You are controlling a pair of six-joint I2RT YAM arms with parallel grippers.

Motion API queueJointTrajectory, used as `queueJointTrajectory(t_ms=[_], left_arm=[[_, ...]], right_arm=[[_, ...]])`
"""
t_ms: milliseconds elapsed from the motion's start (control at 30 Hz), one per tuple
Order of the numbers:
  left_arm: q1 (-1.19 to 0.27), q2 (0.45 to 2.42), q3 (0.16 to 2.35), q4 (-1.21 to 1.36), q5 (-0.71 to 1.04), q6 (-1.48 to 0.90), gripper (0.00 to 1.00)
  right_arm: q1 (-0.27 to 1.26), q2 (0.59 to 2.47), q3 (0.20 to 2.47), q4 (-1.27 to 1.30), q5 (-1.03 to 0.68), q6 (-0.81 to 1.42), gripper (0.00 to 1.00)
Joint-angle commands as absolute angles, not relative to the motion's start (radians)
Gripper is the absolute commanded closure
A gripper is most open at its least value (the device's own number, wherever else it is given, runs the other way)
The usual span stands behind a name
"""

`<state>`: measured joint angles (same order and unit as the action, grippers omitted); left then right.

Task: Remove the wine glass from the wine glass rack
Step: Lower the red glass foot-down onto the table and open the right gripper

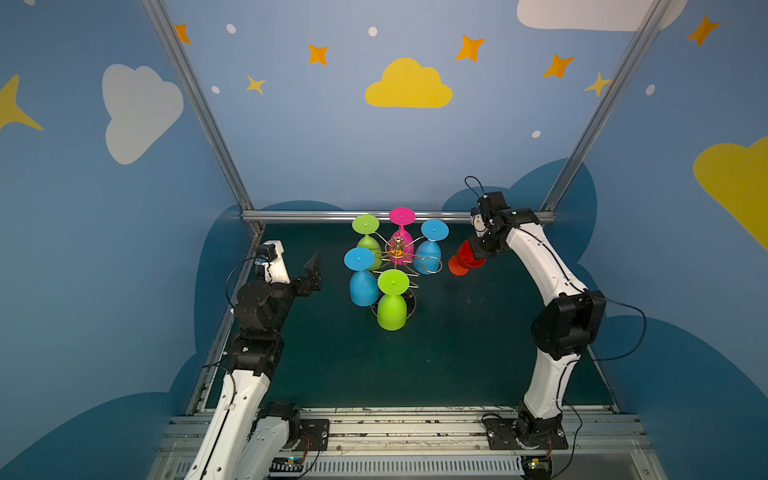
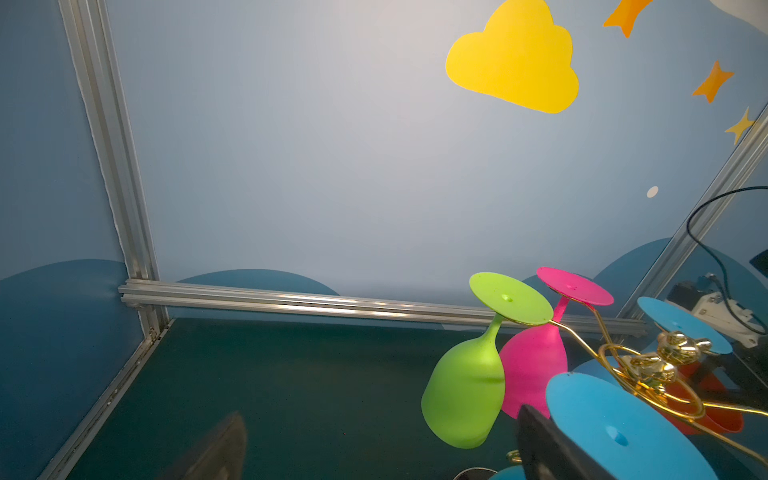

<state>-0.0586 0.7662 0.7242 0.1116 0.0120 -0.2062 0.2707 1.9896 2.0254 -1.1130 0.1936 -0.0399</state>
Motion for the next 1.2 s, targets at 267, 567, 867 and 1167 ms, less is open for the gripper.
queueJointTrajectory(t_ms=[267,567,867,1167], left_arm=[[-0.051,0.765,0.715,0.112,0.033,-0.204,0.01],[-0.051,0.769,0.715,0.109,0.034,-0.204,0.01],[-0.046,0.767,0.715,0.107,0.035,-0.201,0.01],[-0.045,0.765,0.715,0.107,0.038,-0.202,0.01]], right_arm=[[0.264,2.193,2.261,-1.31,0.218,-0.037,1.0],[0.258,2.224,2.279,-1.31,0.186,-0.031,0.89],[0.238,2.194,2.286,-1.302,0.142,-0.01,0.68],[0.196,2.074,2.271,-1.265,-0.011,0.06,0.53]])
